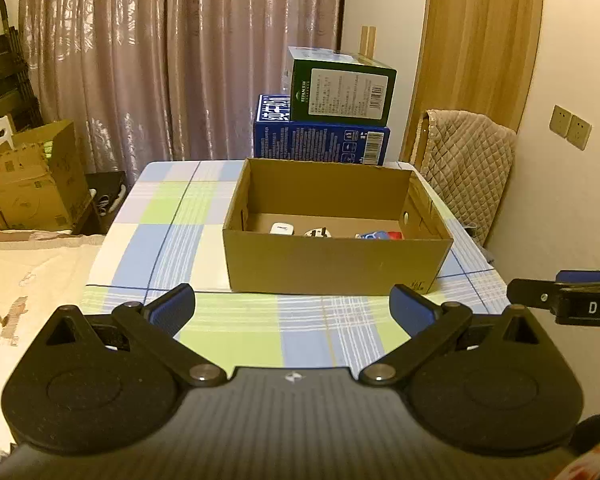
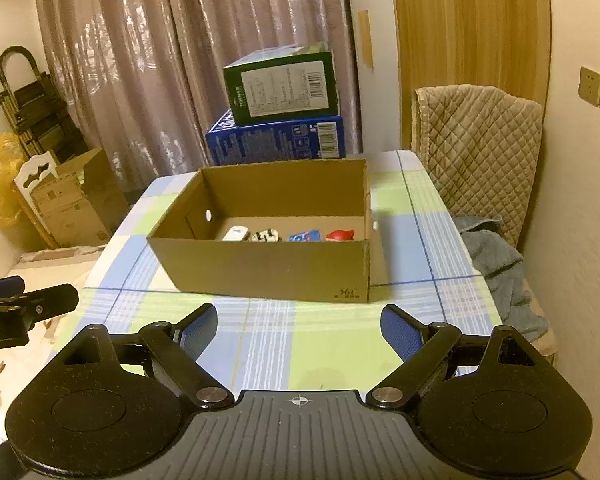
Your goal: Organize rigid objects
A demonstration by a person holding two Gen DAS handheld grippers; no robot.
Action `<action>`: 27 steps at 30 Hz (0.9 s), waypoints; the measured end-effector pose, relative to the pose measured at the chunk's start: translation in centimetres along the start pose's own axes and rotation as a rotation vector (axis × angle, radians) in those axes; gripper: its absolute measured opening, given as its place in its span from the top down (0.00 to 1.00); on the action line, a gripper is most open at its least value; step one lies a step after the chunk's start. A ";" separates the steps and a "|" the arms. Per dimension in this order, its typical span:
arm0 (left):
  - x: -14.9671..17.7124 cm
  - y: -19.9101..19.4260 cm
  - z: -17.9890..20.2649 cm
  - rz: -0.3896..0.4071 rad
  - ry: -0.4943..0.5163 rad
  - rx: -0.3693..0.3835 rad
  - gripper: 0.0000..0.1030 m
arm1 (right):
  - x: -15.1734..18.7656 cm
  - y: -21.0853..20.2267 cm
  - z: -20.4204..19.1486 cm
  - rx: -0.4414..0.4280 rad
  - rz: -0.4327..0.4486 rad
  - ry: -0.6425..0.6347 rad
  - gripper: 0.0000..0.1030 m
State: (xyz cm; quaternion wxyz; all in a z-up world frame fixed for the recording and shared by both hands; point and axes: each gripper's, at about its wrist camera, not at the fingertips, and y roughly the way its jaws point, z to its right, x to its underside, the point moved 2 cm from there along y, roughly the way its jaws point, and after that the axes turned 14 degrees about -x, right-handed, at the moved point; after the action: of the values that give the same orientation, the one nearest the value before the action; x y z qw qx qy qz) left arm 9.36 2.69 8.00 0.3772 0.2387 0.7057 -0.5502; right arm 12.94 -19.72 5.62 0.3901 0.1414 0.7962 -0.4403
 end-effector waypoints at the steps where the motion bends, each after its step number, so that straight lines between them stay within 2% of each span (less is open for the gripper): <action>1: 0.2 -0.3 0.0 -0.003 -0.002 -0.004 0.01 | 0.3 -0.3 -0.1 0.000 -0.002 0.000 0.16; 8: 1.9 -2.3 -0.3 -0.019 -0.020 0.025 0.01 | 2.0 -2.3 -0.3 -0.014 -0.006 0.053 0.16; 15: 3.4 -3.9 -0.1 -0.033 -0.011 0.038 0.01 | 3.5 -4.0 -1.6 -0.019 -0.007 0.039 0.16; 27: 5.2 -5.5 0.5 -0.035 0.027 0.032 0.01 | 5.6 -3.8 -3.2 -0.029 -0.036 0.012 0.16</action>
State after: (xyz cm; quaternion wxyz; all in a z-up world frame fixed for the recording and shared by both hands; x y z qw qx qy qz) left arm 2.22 0.29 7.11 0.3540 0.2398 0.7060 -0.5645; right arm 5.49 -19.93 4.70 0.3793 0.1241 0.8072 -0.4351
